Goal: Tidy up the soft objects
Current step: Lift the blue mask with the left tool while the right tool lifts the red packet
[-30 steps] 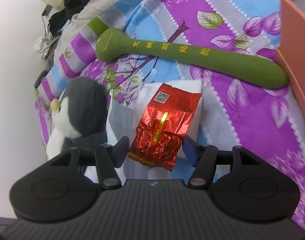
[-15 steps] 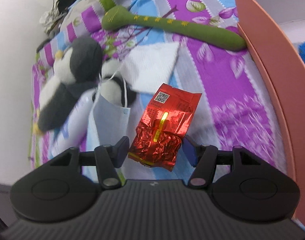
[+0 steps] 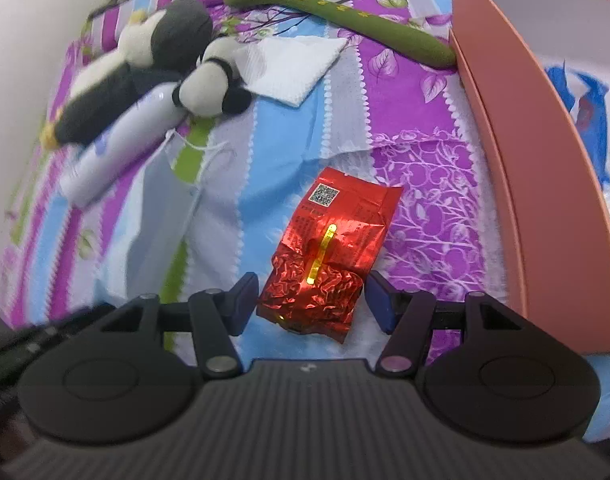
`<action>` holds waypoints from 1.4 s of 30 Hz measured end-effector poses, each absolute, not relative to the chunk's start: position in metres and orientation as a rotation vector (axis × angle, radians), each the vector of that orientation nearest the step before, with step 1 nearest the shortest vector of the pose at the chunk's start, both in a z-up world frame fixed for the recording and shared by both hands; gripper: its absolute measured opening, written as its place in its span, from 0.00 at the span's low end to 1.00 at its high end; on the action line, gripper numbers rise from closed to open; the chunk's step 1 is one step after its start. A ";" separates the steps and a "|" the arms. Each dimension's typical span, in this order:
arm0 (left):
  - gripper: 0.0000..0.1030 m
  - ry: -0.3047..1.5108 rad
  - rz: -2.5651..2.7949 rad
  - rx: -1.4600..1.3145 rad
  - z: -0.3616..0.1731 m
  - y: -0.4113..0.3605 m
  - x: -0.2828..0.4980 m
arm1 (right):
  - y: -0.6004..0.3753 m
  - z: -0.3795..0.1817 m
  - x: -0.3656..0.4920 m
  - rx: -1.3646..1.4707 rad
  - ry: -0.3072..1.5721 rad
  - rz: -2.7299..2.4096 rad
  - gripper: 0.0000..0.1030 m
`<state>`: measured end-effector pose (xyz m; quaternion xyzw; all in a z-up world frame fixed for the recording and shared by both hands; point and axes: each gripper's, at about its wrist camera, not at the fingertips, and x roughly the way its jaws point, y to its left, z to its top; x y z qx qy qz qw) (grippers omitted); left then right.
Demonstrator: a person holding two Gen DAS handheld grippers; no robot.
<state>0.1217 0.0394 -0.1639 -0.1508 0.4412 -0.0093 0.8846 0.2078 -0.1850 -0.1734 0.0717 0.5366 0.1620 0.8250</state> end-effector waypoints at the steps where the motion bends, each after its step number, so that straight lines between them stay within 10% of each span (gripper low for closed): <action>1: 0.07 0.919 -0.021 -0.309 -0.165 0.039 0.120 | -0.183 -0.175 0.204 0.119 1.130 0.344 0.60; 9: 0.16 0.952 -0.008 -0.317 -0.179 0.043 0.124 | -0.186 -0.188 0.190 0.065 1.104 0.332 0.63; 13: 0.44 0.944 0.006 -0.332 -0.184 0.049 0.126 | -0.190 -0.190 0.185 0.110 1.106 0.324 0.68; 23: 0.54 0.940 0.005 -0.314 -0.202 0.049 0.140 | -0.195 -0.192 0.176 0.177 1.024 0.300 0.68; 37: 0.54 0.955 -0.037 -0.155 -0.219 0.017 0.152 | -0.177 -0.209 0.180 0.013 0.982 0.270 0.60; 42: 0.25 0.949 -0.048 -0.120 -0.223 0.009 0.154 | -0.178 -0.206 0.180 -0.005 0.981 0.282 0.54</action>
